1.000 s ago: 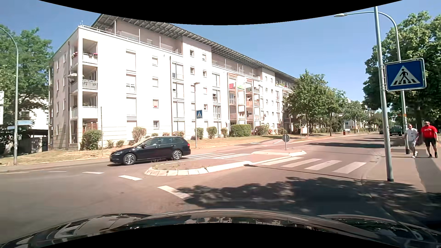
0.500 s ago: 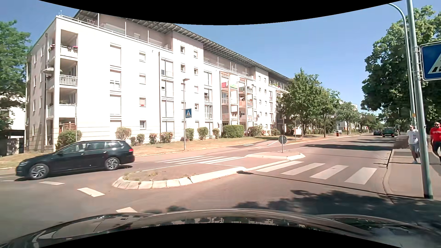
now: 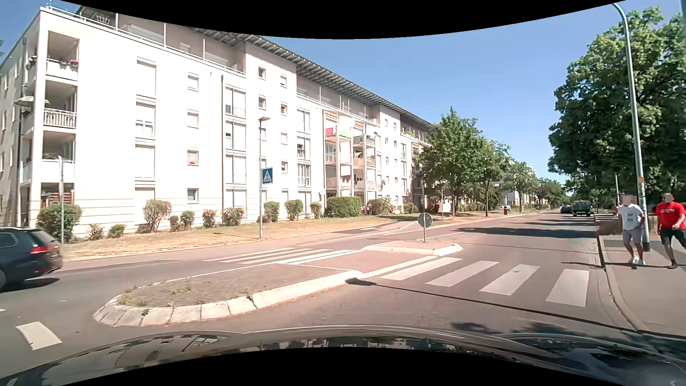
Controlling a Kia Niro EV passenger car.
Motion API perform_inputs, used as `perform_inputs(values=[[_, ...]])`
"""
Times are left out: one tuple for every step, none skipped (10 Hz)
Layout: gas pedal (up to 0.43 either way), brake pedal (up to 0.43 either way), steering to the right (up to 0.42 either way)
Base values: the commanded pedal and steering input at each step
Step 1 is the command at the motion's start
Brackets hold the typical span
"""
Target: Follow the waypoints while adhering to traffic rules and regulations
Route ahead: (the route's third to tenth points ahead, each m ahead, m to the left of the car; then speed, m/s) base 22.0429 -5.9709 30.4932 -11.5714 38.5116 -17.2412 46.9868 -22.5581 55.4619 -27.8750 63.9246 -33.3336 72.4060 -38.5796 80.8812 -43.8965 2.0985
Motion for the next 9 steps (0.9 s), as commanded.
perform_inputs(values=[[0.0, 0.226, 0.254], [0.0, 0.226, 0.261], [0.0, 0.226, 0.272], [0.0, 0.226, 0.284], [0.0, 0.226, 0.297], [0.0, 0.213, 0.299], [0.0, 0.189, 0.295], [0.0, 0.183, 0.295], [0.0, 0.183, 0.295]])
